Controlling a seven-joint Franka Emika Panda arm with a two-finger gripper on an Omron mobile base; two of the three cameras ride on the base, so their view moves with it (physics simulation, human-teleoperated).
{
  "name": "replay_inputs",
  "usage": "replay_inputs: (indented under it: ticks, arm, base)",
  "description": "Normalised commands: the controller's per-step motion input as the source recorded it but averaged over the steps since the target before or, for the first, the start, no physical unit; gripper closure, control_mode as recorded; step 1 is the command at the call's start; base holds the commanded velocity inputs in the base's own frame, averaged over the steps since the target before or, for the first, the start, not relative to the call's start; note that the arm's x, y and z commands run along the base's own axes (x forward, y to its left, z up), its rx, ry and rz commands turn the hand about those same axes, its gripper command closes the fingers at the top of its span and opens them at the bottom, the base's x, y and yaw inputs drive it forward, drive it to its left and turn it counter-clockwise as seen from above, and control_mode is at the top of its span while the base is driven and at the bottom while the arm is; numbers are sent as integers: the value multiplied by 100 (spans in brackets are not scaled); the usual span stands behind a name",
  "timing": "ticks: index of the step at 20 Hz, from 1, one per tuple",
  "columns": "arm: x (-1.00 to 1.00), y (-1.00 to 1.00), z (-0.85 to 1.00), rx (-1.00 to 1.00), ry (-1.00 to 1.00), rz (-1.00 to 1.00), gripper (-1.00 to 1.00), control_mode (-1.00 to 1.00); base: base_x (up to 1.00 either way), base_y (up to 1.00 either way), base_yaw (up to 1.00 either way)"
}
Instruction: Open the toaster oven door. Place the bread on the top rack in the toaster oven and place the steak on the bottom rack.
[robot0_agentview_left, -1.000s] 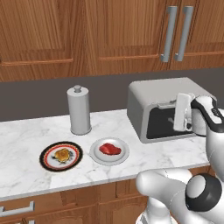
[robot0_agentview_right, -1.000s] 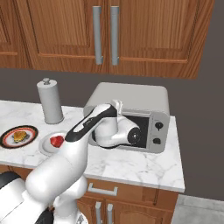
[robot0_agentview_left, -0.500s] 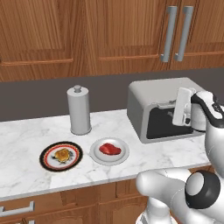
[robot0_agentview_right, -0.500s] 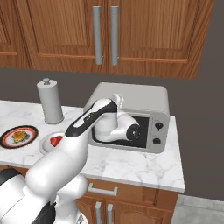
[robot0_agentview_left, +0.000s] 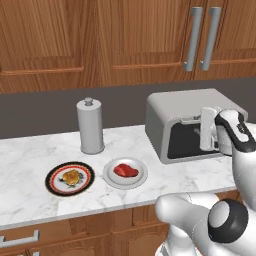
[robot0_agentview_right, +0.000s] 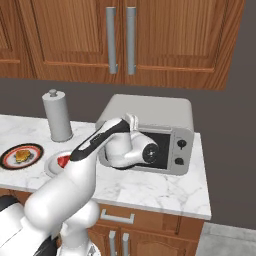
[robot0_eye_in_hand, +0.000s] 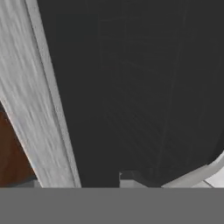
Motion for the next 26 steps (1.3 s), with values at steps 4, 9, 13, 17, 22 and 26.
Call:
replay_inputs:
  ticks: [4, 9, 13, 17, 22, 26]
  arm:
    - [-56, -46, -97, -43, 33, 9, 100, -100]
    - [-82, -64, -100, -54, 47, 13, 100, -100]
    - [-99, -71, -100, -51, 50, 14, 100, -100]
    - [-100, -54, -94, -38, 40, 12, -100, -100]
    - [-60, -8, 55, -1, 4, 7, -100, -100]
    - [18, 7, 100, 8, 0, 7, -100, -100]
  base:
    - [0, 0, 0]
    - [0, 0, 0]
    - [0, 0, 0]
    - [0, 0, 0]
    - [0, 0, 0]
    - [0, 0, 0]
